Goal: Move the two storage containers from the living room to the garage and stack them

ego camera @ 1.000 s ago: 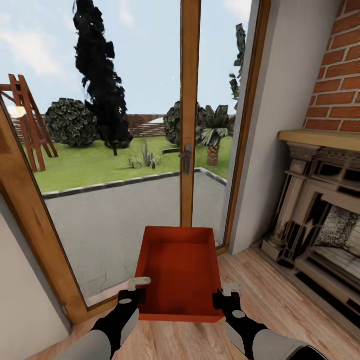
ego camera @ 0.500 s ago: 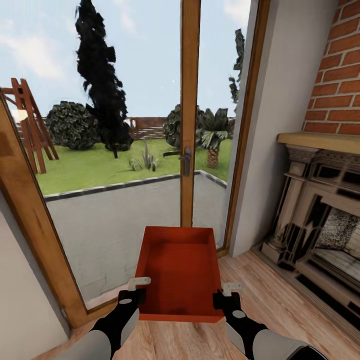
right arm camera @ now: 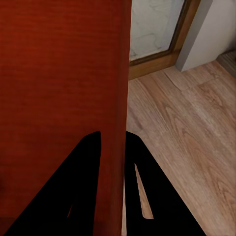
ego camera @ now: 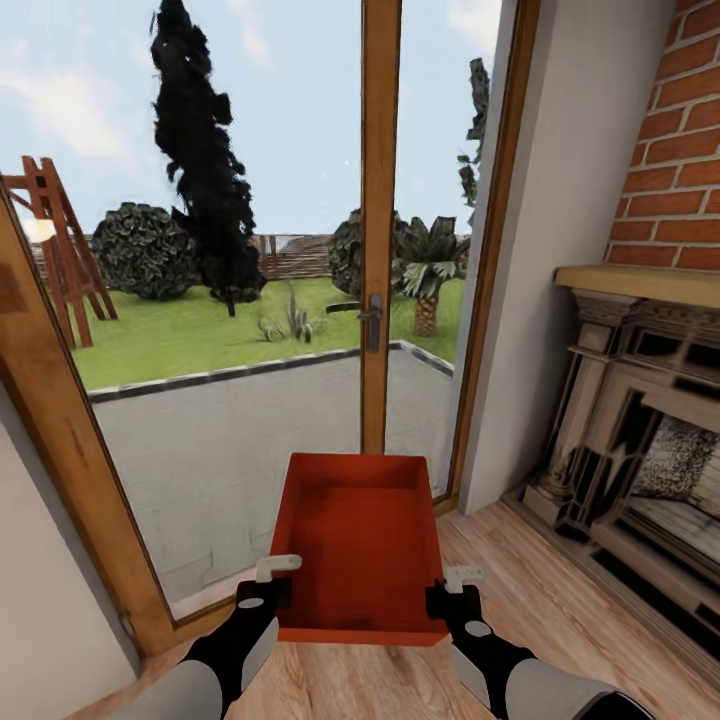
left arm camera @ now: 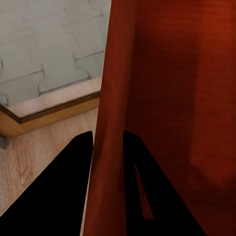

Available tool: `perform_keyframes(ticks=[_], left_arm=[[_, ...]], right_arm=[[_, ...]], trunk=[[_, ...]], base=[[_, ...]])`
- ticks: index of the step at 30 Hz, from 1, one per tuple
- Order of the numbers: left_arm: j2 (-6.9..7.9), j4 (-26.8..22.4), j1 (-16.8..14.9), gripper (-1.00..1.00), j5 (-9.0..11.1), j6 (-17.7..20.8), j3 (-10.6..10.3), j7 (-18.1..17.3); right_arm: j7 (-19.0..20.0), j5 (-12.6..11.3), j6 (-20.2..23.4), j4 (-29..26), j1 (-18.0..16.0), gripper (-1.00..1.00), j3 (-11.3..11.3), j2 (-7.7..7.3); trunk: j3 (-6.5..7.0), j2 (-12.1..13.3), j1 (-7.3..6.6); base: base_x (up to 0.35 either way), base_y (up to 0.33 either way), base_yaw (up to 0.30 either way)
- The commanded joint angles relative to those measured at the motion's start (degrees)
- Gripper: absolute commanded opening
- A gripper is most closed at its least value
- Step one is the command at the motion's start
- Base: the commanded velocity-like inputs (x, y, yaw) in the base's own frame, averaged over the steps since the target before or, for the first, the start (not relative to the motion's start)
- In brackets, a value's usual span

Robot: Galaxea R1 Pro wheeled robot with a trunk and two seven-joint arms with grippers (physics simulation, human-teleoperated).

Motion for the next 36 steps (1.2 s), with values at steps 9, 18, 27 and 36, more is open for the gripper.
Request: perform_keyframes(ticks=[9,18,27,36], left_arm=[[0.02,-1.66,-0.06,-1.0,-1.04,0.26,1.34,0.57],[0.02,-1.66,-0.06,-1.0,-1.04,0.26,1.34,0.58],[0.02,-1.66,-0.06,-1.0,-1.04,0.26,1.35,0.58],[0.02,-1.66,-0.06,-1.0,-1.04,0.24,1.39,0.58]], right_arm=[[-0.1,-1.28,-0.44,0.69,-0.04,-1.0,0.09,0.02],[-0.1,-1.29,-0.5,0.69,-0.04,-1.0,0.09,0.02],[-0.1,-1.29,-0.53,0.69,-0.04,-1.0,0.09,0.02],[-0.1,-1.29,-0.53,0.69,-0.04,-1.0,0.09,0.02]], trunk=[[0.13,-0.07,0.01],[0.74,-0.07,0.01],[1.36,-0.07,0.01],[2.04,-0.07,0.01]], base=[[0.0,0.0,-0.063],[0.0,0.0,-0.22],[0.0,0.0,-0.215],[0.0,0.0,-0.193]])
